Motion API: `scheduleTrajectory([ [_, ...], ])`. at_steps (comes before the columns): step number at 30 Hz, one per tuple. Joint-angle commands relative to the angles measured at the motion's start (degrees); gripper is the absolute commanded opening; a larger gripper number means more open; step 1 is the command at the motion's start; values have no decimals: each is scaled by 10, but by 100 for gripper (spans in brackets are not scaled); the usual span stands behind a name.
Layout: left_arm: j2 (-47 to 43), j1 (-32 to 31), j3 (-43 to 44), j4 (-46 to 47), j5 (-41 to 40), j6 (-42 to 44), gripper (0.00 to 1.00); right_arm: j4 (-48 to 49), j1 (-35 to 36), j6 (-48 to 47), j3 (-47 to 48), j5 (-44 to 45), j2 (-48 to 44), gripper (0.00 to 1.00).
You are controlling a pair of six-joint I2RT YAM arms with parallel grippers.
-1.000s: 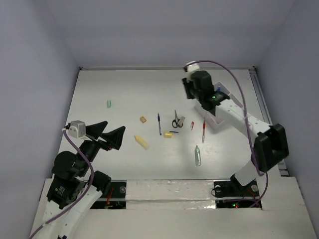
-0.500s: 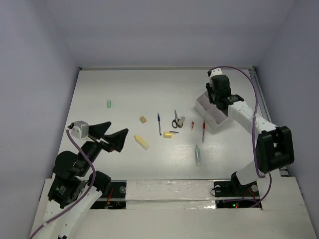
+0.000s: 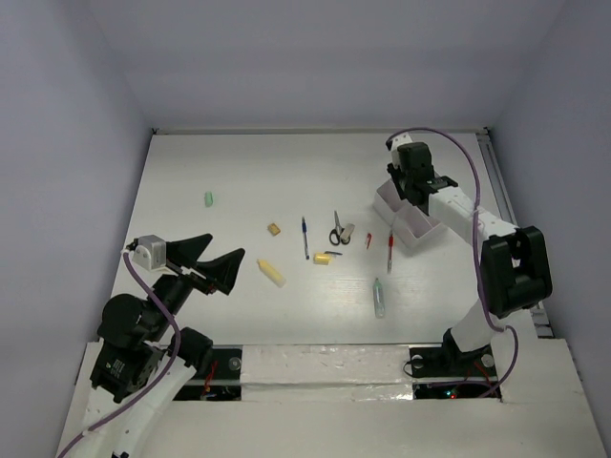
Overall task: Sort the stationery into containers
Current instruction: Place the stationery in the storage box.
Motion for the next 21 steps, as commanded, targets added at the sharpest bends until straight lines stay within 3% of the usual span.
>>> scheduleTrajectory([
  [1, -7, 0, -4, 32, 9, 4, 99, 12, 1, -31, 29, 16, 6, 18],
  [5, -6, 0, -4, 32, 10, 4, 99, 18, 1, -32, 36, 12, 6, 25],
  [9, -7, 0, -4, 32, 9, 3, 99, 4, 1, -21, 53, 19, 16, 44],
  [14, -5, 0, -4, 32, 9, 3, 99, -1, 1, 6, 67, 6, 3, 56],
  [19, -5, 0, -4, 32, 11, 3, 99, -17, 1, 34, 74, -24, -16, 56],
  [21, -4, 0, -4, 33, 11, 3, 99, -26, 9, 53, 70, -48, -30, 47],
])
